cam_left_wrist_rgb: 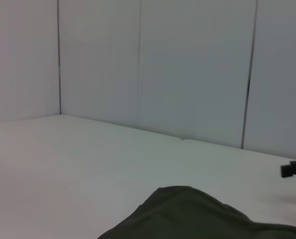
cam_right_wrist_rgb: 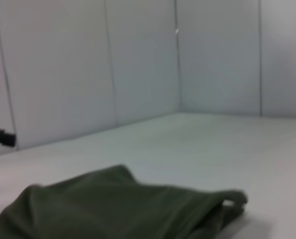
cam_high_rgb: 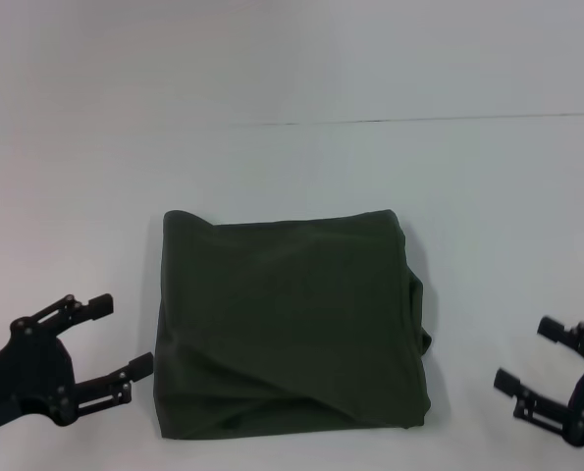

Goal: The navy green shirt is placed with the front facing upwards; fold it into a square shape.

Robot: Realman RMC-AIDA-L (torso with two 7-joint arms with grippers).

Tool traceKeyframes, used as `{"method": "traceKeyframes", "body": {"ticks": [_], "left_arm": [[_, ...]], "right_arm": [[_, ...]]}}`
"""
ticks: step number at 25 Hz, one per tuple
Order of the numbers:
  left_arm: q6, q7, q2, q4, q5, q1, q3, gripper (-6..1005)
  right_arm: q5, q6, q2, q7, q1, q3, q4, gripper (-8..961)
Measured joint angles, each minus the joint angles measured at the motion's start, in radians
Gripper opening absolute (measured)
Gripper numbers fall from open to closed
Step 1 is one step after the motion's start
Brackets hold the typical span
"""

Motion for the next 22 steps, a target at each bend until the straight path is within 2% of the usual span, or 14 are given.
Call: {"method": "traceKeyframes", "body": {"ticks": [8,22], "left_arm": [[-0.041,-0.004,0.001,-0.006,0.043,0.006,-0.027,891],[-0.055,-0.001,0.005,-0.029,0.036,0.013,-0.090,891]], "right_arm": [[-0.034,0.002,-0.001,-0.002,-0.012,0.003,0.005,950],[-0.098,0.013,0.000,0.007,0.049,-0.005,0.032,950]]}}
